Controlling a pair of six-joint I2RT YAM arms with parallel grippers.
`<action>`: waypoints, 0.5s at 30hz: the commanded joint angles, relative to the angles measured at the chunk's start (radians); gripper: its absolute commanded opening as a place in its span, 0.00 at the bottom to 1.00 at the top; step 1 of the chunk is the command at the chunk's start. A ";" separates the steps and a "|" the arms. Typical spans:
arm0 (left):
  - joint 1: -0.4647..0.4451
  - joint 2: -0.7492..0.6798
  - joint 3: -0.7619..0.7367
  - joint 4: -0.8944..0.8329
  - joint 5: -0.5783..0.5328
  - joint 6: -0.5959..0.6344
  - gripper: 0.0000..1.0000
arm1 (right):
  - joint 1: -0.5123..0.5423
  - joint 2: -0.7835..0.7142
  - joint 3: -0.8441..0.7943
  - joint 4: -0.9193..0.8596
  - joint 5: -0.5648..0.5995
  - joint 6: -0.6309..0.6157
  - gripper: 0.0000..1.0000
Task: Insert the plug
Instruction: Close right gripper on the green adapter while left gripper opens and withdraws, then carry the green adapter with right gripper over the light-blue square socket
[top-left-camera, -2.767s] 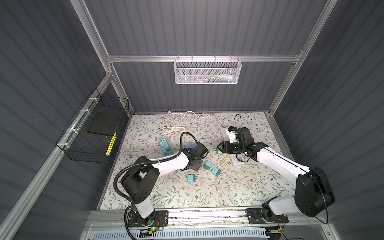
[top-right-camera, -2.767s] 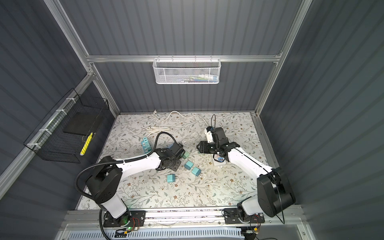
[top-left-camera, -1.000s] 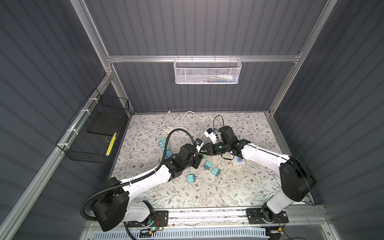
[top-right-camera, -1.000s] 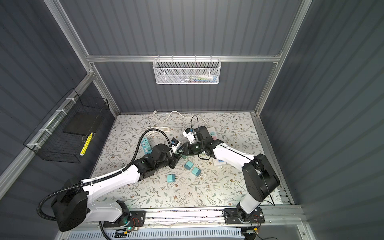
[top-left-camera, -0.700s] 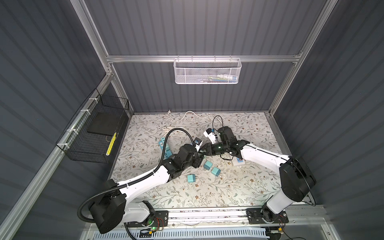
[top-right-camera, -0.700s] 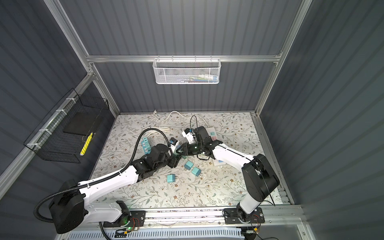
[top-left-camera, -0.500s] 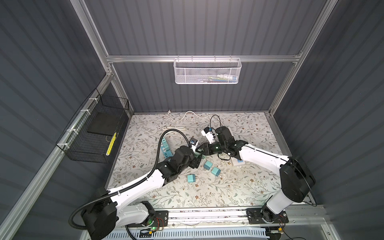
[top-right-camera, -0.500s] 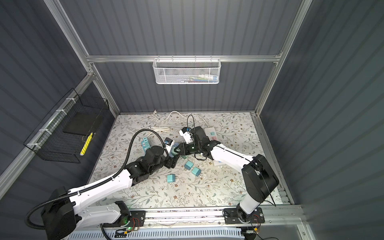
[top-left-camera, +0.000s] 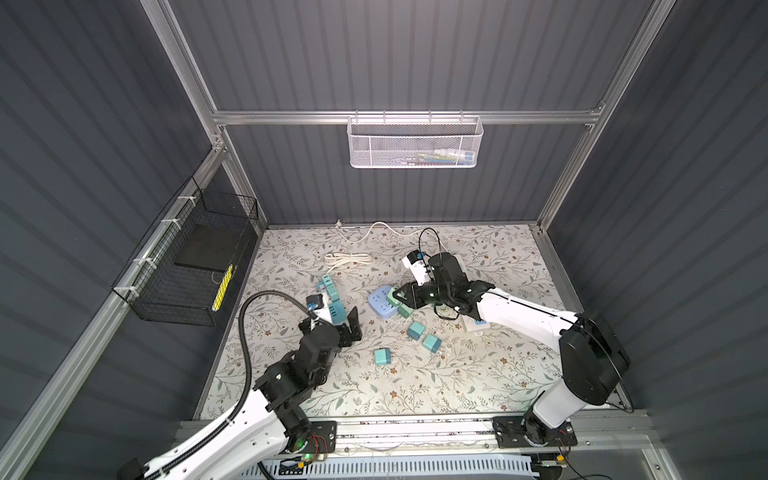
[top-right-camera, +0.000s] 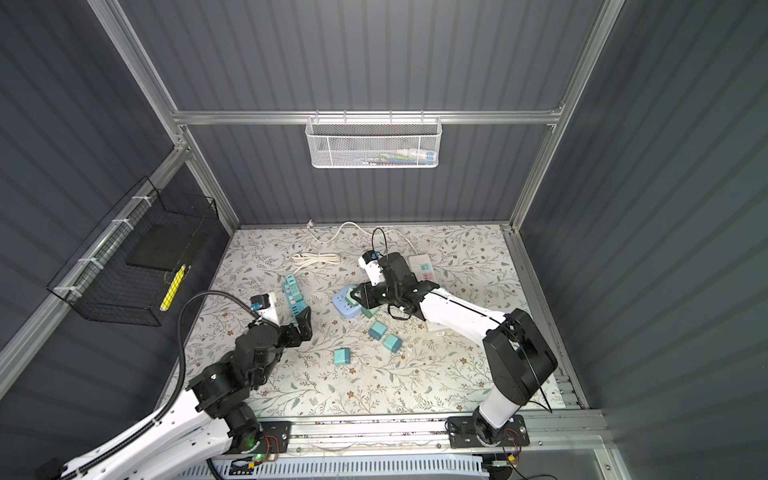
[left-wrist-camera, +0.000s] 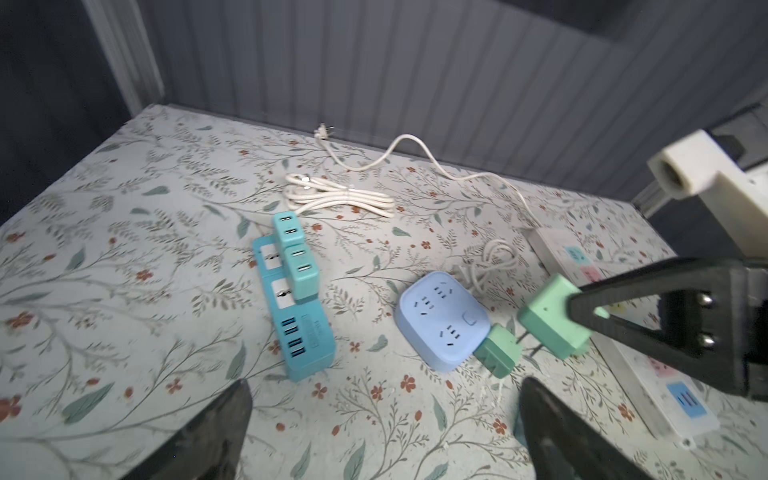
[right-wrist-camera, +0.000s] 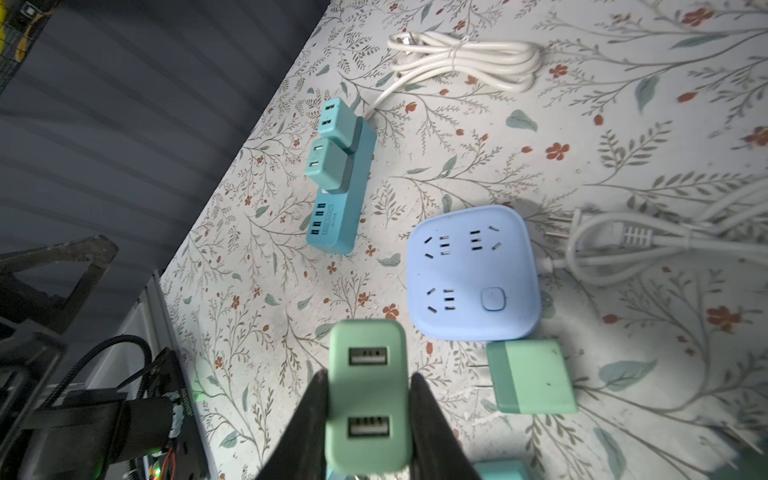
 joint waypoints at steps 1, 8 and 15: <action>0.001 -0.091 -0.053 -0.184 -0.126 -0.218 1.00 | 0.008 0.009 -0.006 0.054 0.102 -0.054 0.19; 0.001 -0.179 -0.104 -0.327 -0.122 -0.365 1.00 | 0.043 0.060 0.003 0.088 0.205 -0.120 0.19; 0.001 -0.164 -0.110 -0.365 -0.090 -0.407 1.00 | 0.078 0.119 0.029 0.110 0.315 -0.167 0.19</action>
